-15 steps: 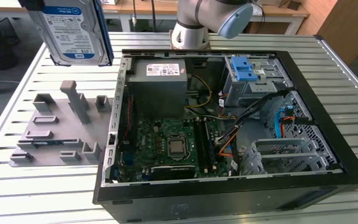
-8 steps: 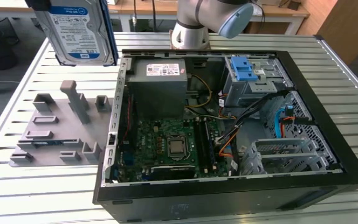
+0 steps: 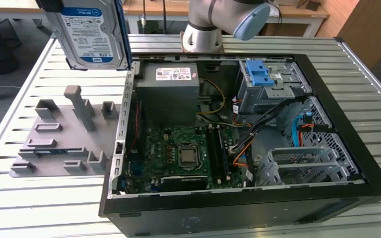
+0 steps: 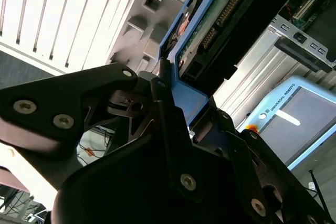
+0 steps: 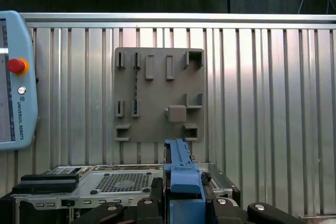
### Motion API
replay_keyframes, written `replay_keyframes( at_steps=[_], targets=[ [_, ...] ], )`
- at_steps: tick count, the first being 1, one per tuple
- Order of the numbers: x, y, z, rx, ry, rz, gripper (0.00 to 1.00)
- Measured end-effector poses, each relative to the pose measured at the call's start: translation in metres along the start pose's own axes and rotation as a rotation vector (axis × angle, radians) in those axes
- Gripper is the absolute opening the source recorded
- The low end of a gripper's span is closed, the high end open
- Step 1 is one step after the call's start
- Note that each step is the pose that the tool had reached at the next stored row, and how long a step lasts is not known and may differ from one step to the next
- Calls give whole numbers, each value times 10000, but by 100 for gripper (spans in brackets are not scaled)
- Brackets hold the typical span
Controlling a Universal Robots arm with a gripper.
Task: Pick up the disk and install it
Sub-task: 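Pick up the disk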
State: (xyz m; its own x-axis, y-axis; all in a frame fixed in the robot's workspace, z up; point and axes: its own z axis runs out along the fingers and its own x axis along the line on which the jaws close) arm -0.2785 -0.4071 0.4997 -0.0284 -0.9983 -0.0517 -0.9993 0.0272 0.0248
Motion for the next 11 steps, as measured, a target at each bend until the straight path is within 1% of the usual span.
replay_keyframes(
  at_steps=[5, 9, 11],
  targets=[
    [16, -125, -4, -3, 1, 0, 36],
    [37, -199, -7, -4, 1, 1, 36],
    [67, -218, -8, -3, 0, 2, 36]
  ],
)
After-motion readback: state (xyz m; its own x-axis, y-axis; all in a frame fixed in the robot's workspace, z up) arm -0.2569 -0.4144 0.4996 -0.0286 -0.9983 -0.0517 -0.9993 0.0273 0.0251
